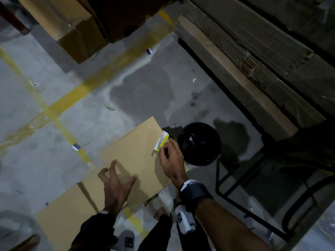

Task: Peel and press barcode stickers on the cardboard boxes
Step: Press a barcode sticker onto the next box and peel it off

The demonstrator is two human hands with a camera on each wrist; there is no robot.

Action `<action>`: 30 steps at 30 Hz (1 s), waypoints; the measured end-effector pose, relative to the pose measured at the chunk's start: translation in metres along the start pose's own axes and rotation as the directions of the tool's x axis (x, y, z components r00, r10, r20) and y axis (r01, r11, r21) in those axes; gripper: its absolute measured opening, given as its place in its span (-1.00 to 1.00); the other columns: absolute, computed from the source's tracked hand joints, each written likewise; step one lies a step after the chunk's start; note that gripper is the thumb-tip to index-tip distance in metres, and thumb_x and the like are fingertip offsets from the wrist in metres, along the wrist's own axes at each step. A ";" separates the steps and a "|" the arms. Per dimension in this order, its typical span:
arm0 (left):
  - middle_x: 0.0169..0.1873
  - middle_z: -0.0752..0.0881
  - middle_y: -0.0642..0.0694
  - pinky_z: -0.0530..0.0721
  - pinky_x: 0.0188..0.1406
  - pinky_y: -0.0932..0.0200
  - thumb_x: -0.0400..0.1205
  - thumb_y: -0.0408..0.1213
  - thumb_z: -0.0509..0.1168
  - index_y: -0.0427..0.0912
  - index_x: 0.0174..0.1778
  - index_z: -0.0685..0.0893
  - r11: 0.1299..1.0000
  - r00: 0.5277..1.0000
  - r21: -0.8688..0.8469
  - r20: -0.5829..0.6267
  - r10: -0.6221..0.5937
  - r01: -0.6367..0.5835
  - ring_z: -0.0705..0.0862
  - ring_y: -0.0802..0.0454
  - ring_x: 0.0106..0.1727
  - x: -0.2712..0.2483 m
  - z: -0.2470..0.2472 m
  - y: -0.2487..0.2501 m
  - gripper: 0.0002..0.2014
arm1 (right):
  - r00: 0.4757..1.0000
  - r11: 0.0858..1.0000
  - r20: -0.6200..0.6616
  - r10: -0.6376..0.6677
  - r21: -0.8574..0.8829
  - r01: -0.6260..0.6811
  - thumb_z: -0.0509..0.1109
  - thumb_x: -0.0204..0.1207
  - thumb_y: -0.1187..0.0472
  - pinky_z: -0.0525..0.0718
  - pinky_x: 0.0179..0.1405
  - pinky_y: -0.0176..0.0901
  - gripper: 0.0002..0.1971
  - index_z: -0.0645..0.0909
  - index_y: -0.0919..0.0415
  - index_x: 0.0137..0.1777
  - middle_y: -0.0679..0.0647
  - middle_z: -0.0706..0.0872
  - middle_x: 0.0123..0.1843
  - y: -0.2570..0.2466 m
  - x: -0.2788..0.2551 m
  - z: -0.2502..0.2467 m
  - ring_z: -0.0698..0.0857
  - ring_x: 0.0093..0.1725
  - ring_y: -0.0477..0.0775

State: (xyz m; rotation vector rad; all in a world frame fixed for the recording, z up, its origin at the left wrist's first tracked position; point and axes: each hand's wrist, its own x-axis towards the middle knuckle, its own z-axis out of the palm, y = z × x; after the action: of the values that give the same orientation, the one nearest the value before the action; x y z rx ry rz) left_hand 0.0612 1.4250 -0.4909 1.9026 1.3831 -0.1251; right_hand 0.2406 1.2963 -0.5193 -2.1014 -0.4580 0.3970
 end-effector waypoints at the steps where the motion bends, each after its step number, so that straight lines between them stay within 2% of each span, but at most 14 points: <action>1: 0.50 0.17 -0.14 0.64 0.30 -0.17 0.39 0.06 0.66 0.07 0.65 0.30 1.000 1.000 0.001 0.000 0.003 -0.003 0.65 -0.38 0.19 0.002 0.000 0.001 -0.05 | 1.000 1.000 0.006 0.004 -0.002 -0.004 0.33 0.61 0.20 0.62 0.32 0.15 -0.87 0.57 0.23 -0.13 0.21 0.68 0.30 0.001 0.002 0.000 0.67 0.29 0.21; 6: 0.54 0.15 -0.11 0.65 0.26 -0.19 0.43 0.11 0.61 0.03 0.65 0.28 0.999 1.000 0.039 -0.001 0.027 -0.027 0.63 -0.43 0.22 0.007 0.003 0.003 -0.07 | 0.999 0.999 0.009 0.032 0.009 -0.032 0.37 0.62 0.25 0.61 0.32 0.06 -0.90 0.59 0.22 -0.13 0.17 0.68 0.27 0.002 0.012 -0.003 0.67 0.28 0.13; 9: 0.55 0.13 -0.16 0.64 0.31 -0.22 0.45 0.10 0.61 -0.02 0.67 0.25 0.998 0.999 0.055 0.014 0.041 -0.042 0.57 -0.48 0.30 0.009 0.005 0.000 -0.05 | 0.998 0.999 0.028 0.048 0.009 -0.049 0.35 0.62 0.22 0.61 0.32 0.03 -0.91 0.59 0.18 -0.12 0.16 0.67 0.29 0.002 0.011 -0.004 0.67 0.26 0.11; 13: 0.58 0.08 -0.28 0.52 0.43 -0.27 0.46 0.04 0.61 -0.14 0.68 0.26 0.990 0.999 0.133 0.016 0.048 -0.050 0.42 -0.54 0.44 0.009 0.007 0.004 -0.04 | 0.994 0.997 0.082 0.077 0.013 -0.078 0.31 0.64 0.14 0.63 0.29 -0.03 -0.88 0.54 -0.03 -0.14 0.07 0.67 0.32 0.003 0.011 -0.008 0.67 0.26 0.02; 15: 0.63 0.03 -0.30 0.47 0.42 -0.35 0.43 0.02 0.62 -0.14 0.67 0.29 0.974 0.999 0.222 0.004 0.048 -0.048 0.30 -0.55 0.52 0.008 0.007 0.011 -0.05 | 0.993 0.997 0.091 0.076 0.011 -0.077 0.33 0.64 0.15 0.64 0.24 -0.04 -0.87 0.53 -0.05 -0.15 0.03 0.69 0.22 0.002 0.012 -0.013 0.67 0.19 -0.01; 17: 0.65 0.03 -0.31 0.39 0.44 -0.42 0.40 0.04 0.62 -0.08 0.65 0.32 0.950 0.997 0.304 0.003 0.073 -0.070 0.19 -0.47 0.61 0.007 0.006 0.019 -0.05 | 0.995 0.997 0.068 0.072 0.021 -0.073 0.37 0.65 0.22 0.63 0.15 -0.04 -0.86 0.58 0.10 -0.16 0.03 0.69 0.05 0.003 0.014 -0.022 0.65 0.06 0.02; 19: 0.64 0.07 -0.32 0.29 0.48 -0.42 0.40 0.04 0.60 -0.05 0.64 0.35 0.931 0.994 0.350 0.022 0.107 -0.108 0.16 -0.40 0.63 0.009 0.006 0.030 -0.09 | 0.991 0.991 0.017 0.133 0.022 -0.134 0.40 0.65 0.25 0.60 0.04 -0.02 -0.86 0.61 0.15 -0.17 0.04 0.69 -0.10 0.008 0.017 -0.033 0.63 -0.05 0.06; 21: 0.61 0.11 -0.30 0.28 0.48 -0.37 0.42 0.01 0.56 -0.05 0.63 0.38 0.917 0.985 0.360 0.057 0.162 -0.172 0.19 -0.39 0.60 0.012 0.009 0.046 -0.14 | 0.971 0.972 -0.041 0.236 0.033 -0.235 0.38 0.65 0.22 0.56 -0.02 -0.02 -0.86 0.62 0.13 -0.16 0.07 0.70 -0.16 0.020 0.021 -0.044 0.64 -0.09 0.12; 23: 0.59 0.15 -0.27 0.31 0.45 -0.34 0.46 0.04 0.48 -0.03 0.61 0.39 0.900 0.962 0.342 0.102 0.252 -0.272 0.23 -0.35 0.56 0.016 0.014 0.065 -0.22 | 0.929 0.931 -0.077 0.363 0.081 -0.357 0.33 0.67 0.22 0.48 -0.04 -0.06 -0.86 0.65 0.15 -0.12 0.08 0.71 -0.16 0.039 0.023 -0.056 0.63 -0.09 0.17; 25: 0.56 0.22 -0.22 0.35 0.40 -0.30 0.49 0.05 0.41 0.00 0.58 0.42 0.871 0.924 0.309 0.137 0.357 -0.382 0.25 -0.29 0.53 0.018 0.023 0.087 -0.29 | 0.866 0.870 -0.091 0.492 0.073 -0.487 0.31 0.70 0.23 0.39 -0.03 -0.13 -0.84 0.69 0.23 -0.05 0.15 0.72 -0.11 0.065 0.026 -0.066 0.62 -0.04 0.27; 28: 0.50 0.33 -0.13 0.38 0.35 -0.19 0.54 0.03 0.36 0.06 0.55 0.44 0.802 0.842 0.259 0.205 0.499 -0.539 0.29 -0.20 0.52 0.021 0.042 0.122 -0.38 | 0.820 0.825 -0.089 0.565 0.030 -0.565 0.34 0.69 0.18 0.54 0.02 0.01 -0.77 0.73 0.33 -0.08 0.36 0.80 -0.05 0.116 0.026 -0.071 0.73 0.01 0.40; 30: 0.47 0.38 -0.08 0.39 0.35 -0.14 0.57 0.03 0.32 0.08 0.54 0.44 0.751 0.790 0.253 0.264 0.553 -0.610 0.31 -0.14 0.51 0.024 0.058 0.141 -0.42 | 0.806 0.812 -0.096 0.584 0.049 -0.582 0.33 0.55 0.01 0.65 -0.02 0.08 -0.63 0.75 0.33 -0.20 0.37 0.81 -0.15 0.144 0.024 -0.070 0.78 -0.07 0.42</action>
State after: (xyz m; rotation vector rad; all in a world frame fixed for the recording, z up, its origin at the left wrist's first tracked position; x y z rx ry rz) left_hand 0.2104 1.3911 -0.4701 2.4555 0.6145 -0.2131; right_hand 0.3176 1.1837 -0.6069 -2.2029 0.2799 0.6315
